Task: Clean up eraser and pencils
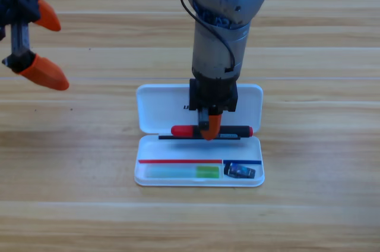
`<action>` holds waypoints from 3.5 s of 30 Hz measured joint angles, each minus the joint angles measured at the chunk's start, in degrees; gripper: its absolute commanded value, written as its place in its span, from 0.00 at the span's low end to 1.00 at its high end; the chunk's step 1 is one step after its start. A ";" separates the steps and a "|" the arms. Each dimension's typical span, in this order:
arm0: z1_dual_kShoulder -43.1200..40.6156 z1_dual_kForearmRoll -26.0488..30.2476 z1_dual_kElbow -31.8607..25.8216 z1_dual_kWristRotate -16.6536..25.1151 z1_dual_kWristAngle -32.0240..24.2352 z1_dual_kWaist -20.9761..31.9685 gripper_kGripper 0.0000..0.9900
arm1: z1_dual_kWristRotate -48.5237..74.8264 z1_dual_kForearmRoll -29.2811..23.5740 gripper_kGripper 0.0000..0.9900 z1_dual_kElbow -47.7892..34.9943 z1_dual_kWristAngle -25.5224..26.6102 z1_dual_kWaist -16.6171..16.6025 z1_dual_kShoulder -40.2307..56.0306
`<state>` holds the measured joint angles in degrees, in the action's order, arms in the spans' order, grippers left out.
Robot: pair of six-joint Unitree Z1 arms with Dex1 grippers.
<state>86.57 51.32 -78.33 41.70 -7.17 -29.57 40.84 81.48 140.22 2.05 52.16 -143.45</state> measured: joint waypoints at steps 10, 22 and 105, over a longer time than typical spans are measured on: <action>-0.34 -0.76 1.52 0.00 0.00 0.00 1.00 | 0.00 0.00 0.00 0.35 0.00 0.01 -1.16; -0.44 -1.51 2.21 0.01 0.00 0.08 1.00 | -0.01 0.00 0.28 0.35 0.00 0.01 -1.16; 35.23 -16.70 -9.72 10.14 -17.74 10.86 0.00 | -14.43 -37.74 1.00 -66.13 17.15 -0.83 62.93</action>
<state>121.81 34.62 -88.05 51.85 -24.91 -18.71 26.41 43.73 74.09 19.21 51.33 -80.52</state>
